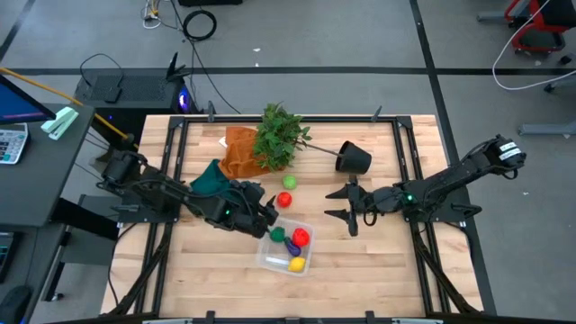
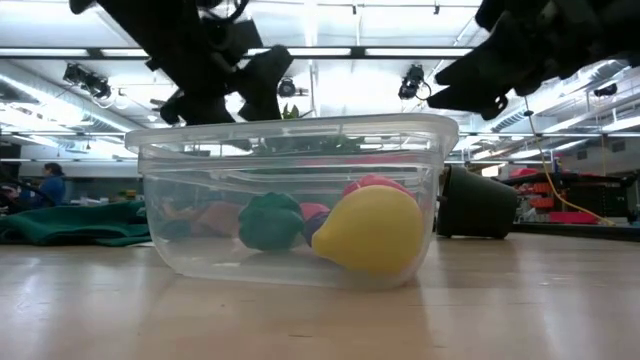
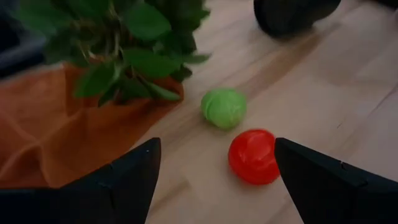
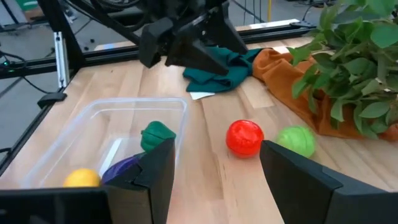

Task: Pick and placing Produce into tupperware
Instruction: Put the red tomato into the transparent bin

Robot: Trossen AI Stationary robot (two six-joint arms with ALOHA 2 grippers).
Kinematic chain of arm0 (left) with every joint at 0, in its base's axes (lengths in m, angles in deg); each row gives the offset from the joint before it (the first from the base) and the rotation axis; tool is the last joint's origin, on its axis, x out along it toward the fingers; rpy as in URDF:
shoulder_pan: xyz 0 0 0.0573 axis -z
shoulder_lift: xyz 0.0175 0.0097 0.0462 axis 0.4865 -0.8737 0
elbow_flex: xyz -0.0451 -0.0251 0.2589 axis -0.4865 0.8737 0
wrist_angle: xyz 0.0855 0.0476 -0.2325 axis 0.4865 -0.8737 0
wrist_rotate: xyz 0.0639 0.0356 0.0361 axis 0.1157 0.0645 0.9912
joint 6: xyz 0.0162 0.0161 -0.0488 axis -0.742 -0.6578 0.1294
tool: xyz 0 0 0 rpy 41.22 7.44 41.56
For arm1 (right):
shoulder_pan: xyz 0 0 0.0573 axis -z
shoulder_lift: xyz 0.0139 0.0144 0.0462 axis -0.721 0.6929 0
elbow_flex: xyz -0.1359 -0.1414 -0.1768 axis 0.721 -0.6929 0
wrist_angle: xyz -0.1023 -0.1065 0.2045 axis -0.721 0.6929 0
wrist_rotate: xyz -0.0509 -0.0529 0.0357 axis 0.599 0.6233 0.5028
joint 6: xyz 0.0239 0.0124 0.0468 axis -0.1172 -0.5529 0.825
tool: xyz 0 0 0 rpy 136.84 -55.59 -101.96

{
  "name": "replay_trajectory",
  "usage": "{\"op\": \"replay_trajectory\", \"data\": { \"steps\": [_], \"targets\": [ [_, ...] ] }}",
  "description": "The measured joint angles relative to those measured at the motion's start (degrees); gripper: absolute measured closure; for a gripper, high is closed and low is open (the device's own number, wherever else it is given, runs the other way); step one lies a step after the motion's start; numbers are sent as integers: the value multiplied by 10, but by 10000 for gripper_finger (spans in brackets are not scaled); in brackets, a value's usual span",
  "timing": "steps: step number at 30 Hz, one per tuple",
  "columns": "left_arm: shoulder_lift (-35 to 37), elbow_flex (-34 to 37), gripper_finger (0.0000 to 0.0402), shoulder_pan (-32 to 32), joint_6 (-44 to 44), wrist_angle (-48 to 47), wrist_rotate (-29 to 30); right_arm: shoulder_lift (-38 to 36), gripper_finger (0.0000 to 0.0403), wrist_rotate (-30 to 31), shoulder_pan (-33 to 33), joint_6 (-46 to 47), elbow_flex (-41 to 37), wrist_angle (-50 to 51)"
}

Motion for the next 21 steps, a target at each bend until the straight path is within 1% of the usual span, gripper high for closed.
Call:
{"op": "replay_trajectory", "data": {
  "steps": [3,7,13,15,18,21],
  "targets": [
    [-4,0,84,-23,-15,0,-40,0,208,-27,27,-7,0,0],
    [-6,0,84,-50,-53,9,-71,0,208,-51,59,-21,0,1],
    [-6,0,84,-86,-122,71,-137,5,208,-57,102,-36,0,9],
    [-6,0,84,-96,-142,95,-146,12,208,-57,112,-37,0,8],
    [-6,0,84,-110,-152,121,-154,27,208,-63,122,-38,0,4],
    [-7,0,84,-130,-142,132,-198,46,208,-68,128,-38,0,5]
  ]
}}
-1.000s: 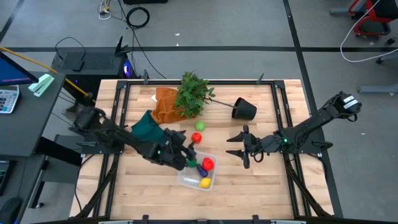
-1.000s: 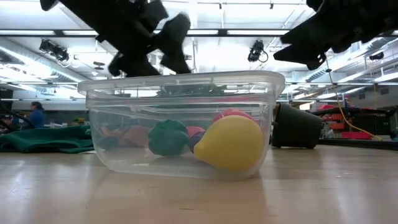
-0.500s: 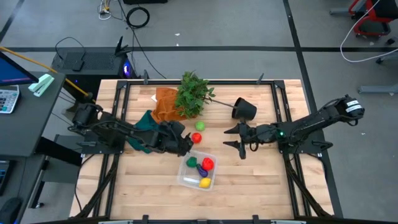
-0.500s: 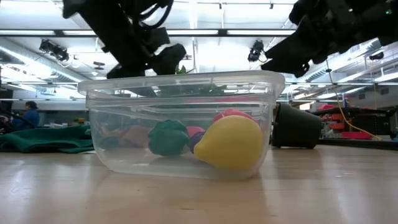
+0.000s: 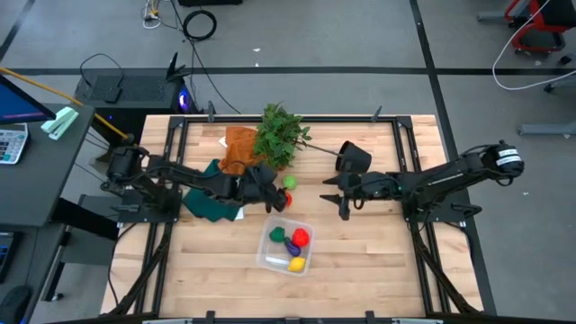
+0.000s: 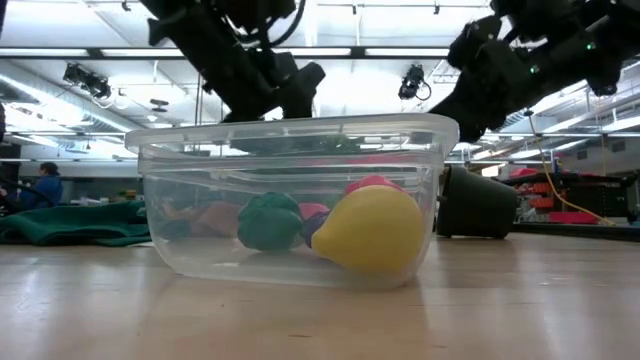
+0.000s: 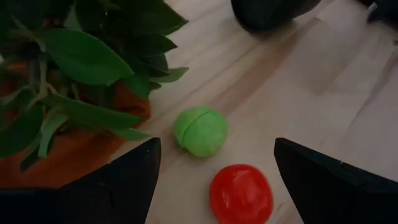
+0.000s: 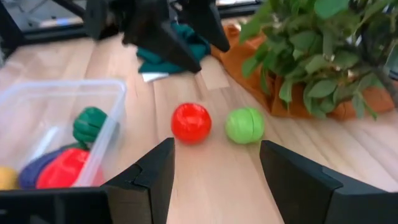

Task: Pick and placing Produce into tupperware
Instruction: Put the red tomato into the transparent bin

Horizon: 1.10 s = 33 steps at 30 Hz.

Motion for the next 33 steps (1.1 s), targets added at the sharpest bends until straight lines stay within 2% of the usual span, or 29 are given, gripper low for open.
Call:
{"op": "replay_trajectory", "data": {
  "steps": [5,15,25,33],
  "targets": [
    [-3,0,73,-22,13,6,-45,28,208,-1,3,-20,0,-14],
    [-3,0,7,-48,72,-13,-142,34,208,-61,41,-49,25,-14],
    [-3,0,7,-40,117,-13,-167,34,208,-70,57,-63,26,-14],
    [-64,0,8,-36,136,-11,-189,34,208,-78,56,-62,26,-14]
  ]
}}
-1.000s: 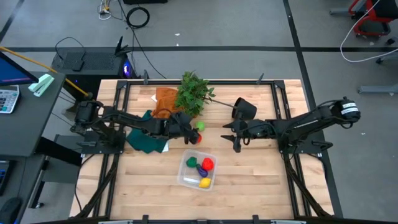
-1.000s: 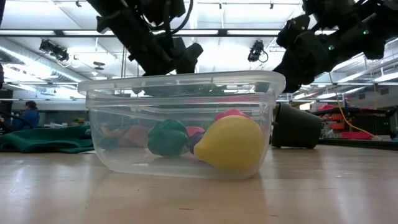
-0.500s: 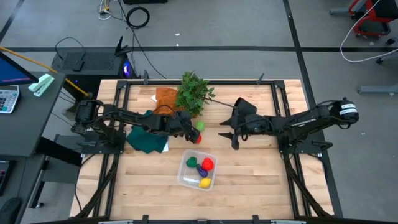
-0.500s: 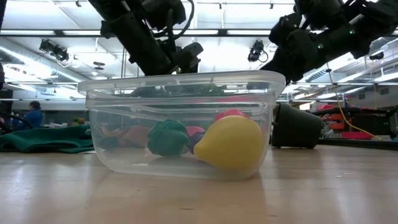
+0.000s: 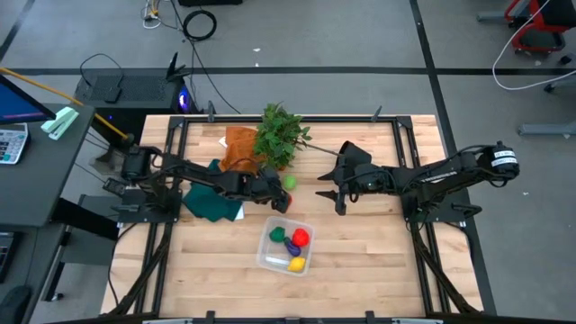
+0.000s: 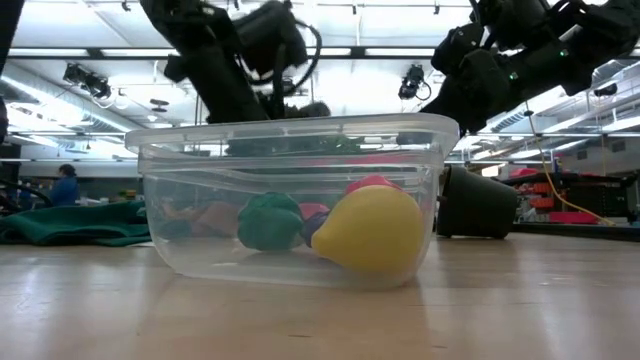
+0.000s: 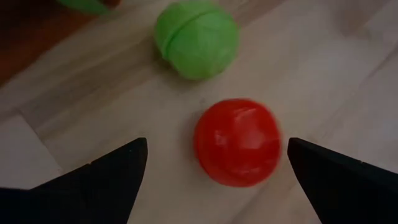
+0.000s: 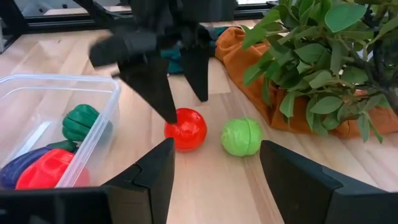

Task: Pick and placing Produce into tupperware
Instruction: Put the red tomato into the transparent bin

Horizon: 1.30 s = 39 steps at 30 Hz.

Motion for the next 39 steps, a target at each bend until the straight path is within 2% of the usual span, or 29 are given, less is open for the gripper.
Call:
{"op": "replay_trajectory", "data": {
  "steps": [13,39],
  "targets": [
    [-28,0,8,-1,4,55,-9,0,208,0,0,1,0,-1],
    [-33,0,8,-11,-8,78,-8,0,208,0,0,1,0,0]
  ]
}}
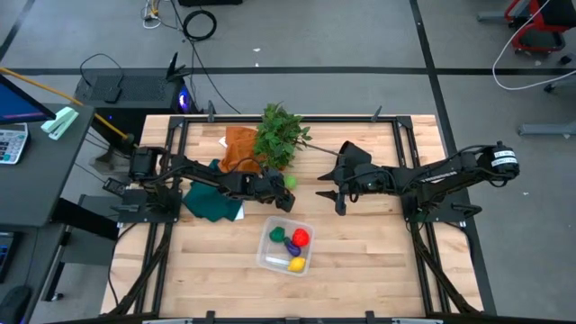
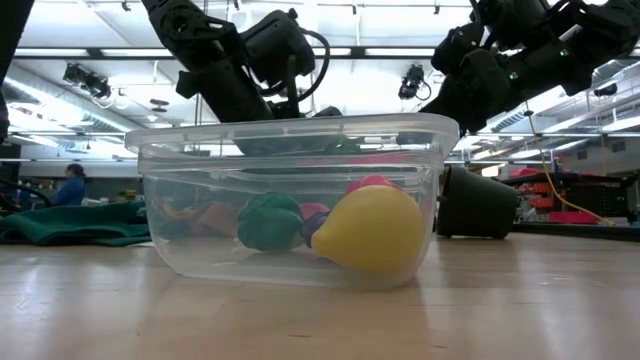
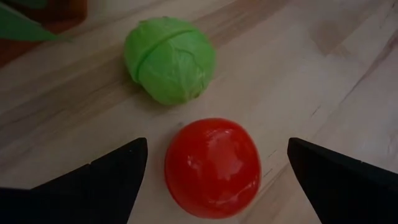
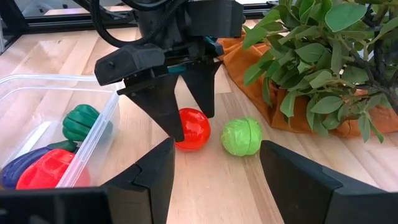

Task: Pick and placing Produce into tupperware
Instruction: Put the red tomato into the transparent bin

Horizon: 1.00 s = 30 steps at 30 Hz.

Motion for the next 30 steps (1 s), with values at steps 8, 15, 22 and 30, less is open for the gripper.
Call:
{"op": "replay_trajectory", "data": {
  "steps": [8,15,22,30],
  "targets": [
    [-23,-1,8,0,1,15,-1,0,208,0,0,0,0,0],
    [-30,-1,11,0,2,23,2,0,208,0,0,0,0,0],
    [-31,-1,44,0,0,27,1,0,208,0,0,0,0,0],
    [-32,-1,87,0,-10,29,-1,0,208,0,0,-1,0,0]
  ]
}}
